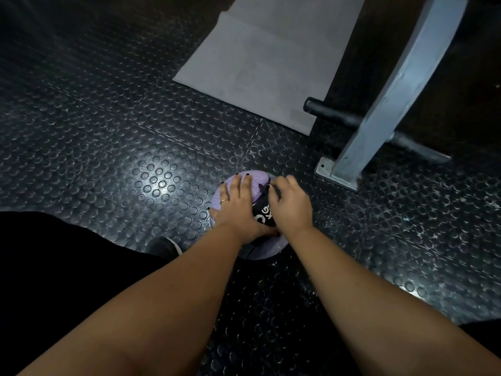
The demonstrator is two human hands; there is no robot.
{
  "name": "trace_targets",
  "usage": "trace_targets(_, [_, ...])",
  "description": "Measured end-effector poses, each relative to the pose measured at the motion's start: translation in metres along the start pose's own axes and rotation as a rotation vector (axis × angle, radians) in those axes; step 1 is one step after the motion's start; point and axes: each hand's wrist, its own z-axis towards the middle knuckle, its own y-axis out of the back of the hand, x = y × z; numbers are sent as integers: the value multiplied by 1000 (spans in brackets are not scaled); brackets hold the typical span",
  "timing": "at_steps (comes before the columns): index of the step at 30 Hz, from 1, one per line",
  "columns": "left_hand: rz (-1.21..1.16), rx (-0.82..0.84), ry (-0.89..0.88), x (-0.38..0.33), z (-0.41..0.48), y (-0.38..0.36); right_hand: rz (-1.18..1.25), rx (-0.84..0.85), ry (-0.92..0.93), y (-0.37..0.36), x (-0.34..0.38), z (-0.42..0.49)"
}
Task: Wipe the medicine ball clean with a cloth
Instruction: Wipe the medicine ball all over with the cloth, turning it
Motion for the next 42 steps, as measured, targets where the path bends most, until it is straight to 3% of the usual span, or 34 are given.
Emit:
trace_targets(8, [55,9,-32,-8,-5,-2,-52,178,-236,2,-18,47])
trace_targets(20, [14,-11,-50,-9,-3,-2,66,-24,-12,2,3,-34])
trace_targets(26, [19,2,-41,-14,0,-3,-17,-48,-160,3,3,-8])
trace_targets(33, [79,-3,-56,-19,-3,-7,-51,185,-425,11,-31,44])
trace_targets(36, [75,-12,-57,-19,0,-6,-6,170,-396,10,-31,39])
trace_targets(42, [28,-18,-53,-10,6,-2,116,-35,-214,7,-12,-11])
